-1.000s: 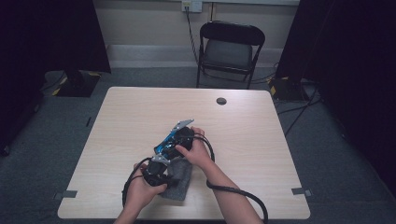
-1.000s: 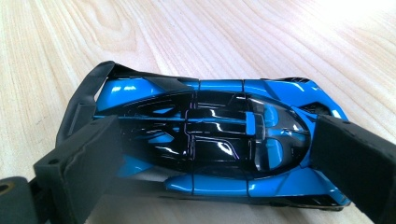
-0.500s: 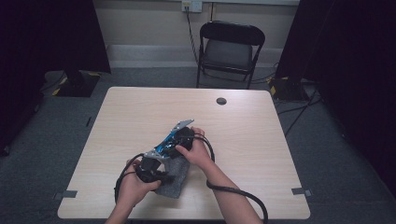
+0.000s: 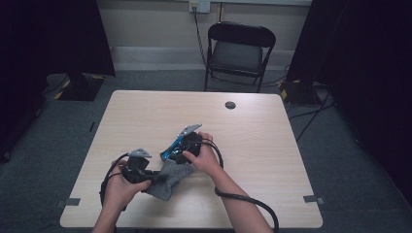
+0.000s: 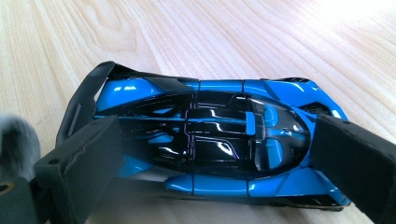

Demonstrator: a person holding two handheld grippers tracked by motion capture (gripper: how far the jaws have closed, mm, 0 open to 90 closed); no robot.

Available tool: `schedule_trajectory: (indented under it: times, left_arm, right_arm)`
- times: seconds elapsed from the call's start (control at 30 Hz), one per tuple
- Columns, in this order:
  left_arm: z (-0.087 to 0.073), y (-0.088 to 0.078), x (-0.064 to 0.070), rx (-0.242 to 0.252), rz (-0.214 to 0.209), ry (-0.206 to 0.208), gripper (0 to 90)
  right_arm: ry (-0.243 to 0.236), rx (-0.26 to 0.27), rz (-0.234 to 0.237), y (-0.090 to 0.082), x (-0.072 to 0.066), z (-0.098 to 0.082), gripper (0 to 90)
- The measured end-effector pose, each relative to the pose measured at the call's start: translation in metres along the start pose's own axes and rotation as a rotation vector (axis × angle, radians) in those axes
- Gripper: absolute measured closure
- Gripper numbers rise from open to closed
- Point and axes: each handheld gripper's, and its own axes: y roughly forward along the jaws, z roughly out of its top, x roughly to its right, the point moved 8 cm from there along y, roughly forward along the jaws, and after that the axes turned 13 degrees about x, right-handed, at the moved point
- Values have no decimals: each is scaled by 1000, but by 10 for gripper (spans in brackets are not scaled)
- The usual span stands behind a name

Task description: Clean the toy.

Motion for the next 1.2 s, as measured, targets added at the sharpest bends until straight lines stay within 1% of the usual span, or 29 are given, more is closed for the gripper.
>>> schedule_trajectory:
  times: [0.07,0.1,0.2,0.27,0.33,0.4,0.43,0.47,0.53,0.63,0.67,0.7,0.73,0.9,0.93,1.0,1.1,1.2]
  left_arm:
    - [1,-5,-4,4,17,2,749]
    - [2,-6,-6,12,21,-5,750]
    - [3,-13,-13,26,39,-8,750]
    - [5,-17,-17,44,49,-18,750]
    - [5,-21,-22,48,66,-22,750]
    - [5,-24,-28,66,83,-37,749]
    - [5,-26,-31,69,94,-36,749]
    - [5,-28,-34,83,106,-40,749]
    - [5,-30,-41,94,129,-49,748]
    - [2,-31,-52,111,177,-60,747]
    - [1,-31,-55,114,187,-64,747]
    - [0,-31,-60,124,208,-68,747]
    - [-1,-31,-63,125,218,-69,747]
    - [-7,-29,-82,155,302,-92,747]
    - [-8,-28,-84,150,310,-96,747]
    - [-11,-26,-90,152,340,-95,746]
    - [-14,-19,-94,144,358,-94,744]
    - [-15,-12,-94,135,361,-82,740]
  right_arm:
    - [4,-1,-1,0,0,0,17]
    - [3,0,-1,0,0,0,17]
    - [4,0,-1,0,0,0,17]
    - [3,-1,0,0,0,0,17]
    - [1,-1,0,0,0,0,17]
    - [2,0,-2,0,0,0,17]
    - [1,0,-2,0,0,0,17]
    - [2,0,-2,0,0,0,17]
    - [0,-1,-2,0,0,0,17]
    - [-2,-4,-1,0,0,0,17]
    - [-1,-4,-2,0,0,0,17]
    - [-1,-4,-2,0,0,0,17]
    - [-3,-5,-1,0,0,0,17]
    - [-3,-3,-2,0,0,0,17]
    - [-3,0,-2,0,0,0,17]
    - [-4,-3,-3,0,0,0,17]
    - [-5,-6,-2,0,0,0,17]
    - [-4,-7,-2,0,0,0,17]
